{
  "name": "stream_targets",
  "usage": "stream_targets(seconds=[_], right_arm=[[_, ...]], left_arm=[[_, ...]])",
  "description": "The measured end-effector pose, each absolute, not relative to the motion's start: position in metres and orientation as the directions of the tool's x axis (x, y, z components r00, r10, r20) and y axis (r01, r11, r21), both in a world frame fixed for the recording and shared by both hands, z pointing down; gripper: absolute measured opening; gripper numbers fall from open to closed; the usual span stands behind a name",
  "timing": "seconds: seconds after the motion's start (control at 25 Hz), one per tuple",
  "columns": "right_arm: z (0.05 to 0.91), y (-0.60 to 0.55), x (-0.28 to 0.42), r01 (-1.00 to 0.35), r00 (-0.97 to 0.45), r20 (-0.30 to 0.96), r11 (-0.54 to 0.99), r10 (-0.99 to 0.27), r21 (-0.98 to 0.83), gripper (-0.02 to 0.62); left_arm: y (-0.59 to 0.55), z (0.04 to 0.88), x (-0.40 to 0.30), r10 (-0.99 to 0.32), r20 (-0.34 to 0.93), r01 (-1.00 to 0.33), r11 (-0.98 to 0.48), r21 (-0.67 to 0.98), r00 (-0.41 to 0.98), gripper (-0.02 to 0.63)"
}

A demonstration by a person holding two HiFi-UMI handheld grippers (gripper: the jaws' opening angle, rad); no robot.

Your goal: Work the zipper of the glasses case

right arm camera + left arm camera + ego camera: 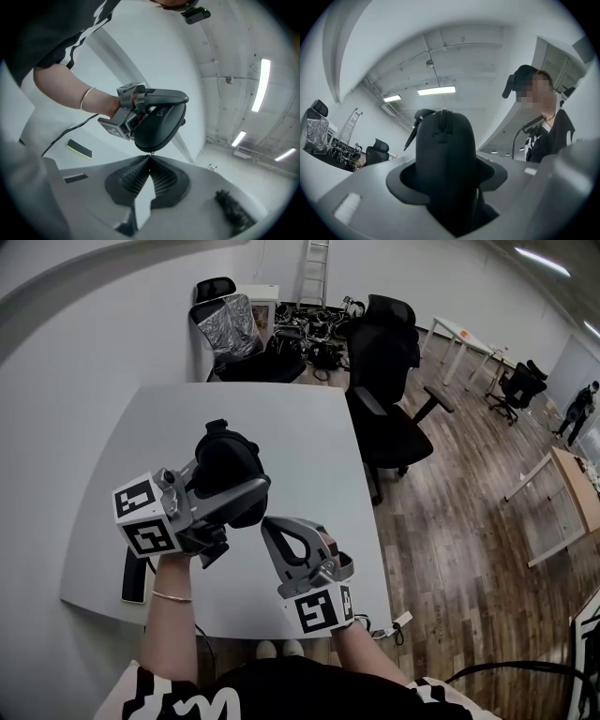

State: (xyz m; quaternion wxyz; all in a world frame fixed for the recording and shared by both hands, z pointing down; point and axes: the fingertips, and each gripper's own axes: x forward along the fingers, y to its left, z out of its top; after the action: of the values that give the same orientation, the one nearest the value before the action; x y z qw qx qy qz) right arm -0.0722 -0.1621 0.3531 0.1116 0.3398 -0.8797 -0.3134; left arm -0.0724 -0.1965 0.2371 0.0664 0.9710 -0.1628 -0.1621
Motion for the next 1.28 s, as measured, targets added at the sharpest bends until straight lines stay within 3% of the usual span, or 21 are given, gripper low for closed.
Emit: stream_targets(seconds=[0.6, 0.8, 0.96, 1.28], right_arm=[[0.361, -0.156, -0.085, -0.56, -0.784, -0.036, 0.68, -0.62, 0.474, 0.006], [0.359, -0.168, -0.065, -0.589, -0.771, -0.044, 0.684, -0.636, 0.431, 0.006], [0.332, -0.192, -0.027, -0.719, -0.681, -0.087, 0.641, -0.727, 0.27, 0.006], [0.298, -0.191, -0.019, -0.751, -0.65, -0.148, 0.6, -0.746, 0.276, 0.006]], left_arm=[[-0.196, 0.235, -0.081, -0.417, -0.335, -0.371, -0.908, 0.196, 0.845, 0.27], [-0.204, 0.238, -0.112, -0.584, -0.332, -0.56, -0.81, 0.176, 0.74, 0.27], [-0.21, 0.253, -0.135, -0.745, -0.338, -0.731, -0.653, 0.195, 0.575, 0.27], [-0.208, 0.304, -0.12, -0.843, -0.233, -0.845, -0.52, 0.126, 0.484, 0.272]])
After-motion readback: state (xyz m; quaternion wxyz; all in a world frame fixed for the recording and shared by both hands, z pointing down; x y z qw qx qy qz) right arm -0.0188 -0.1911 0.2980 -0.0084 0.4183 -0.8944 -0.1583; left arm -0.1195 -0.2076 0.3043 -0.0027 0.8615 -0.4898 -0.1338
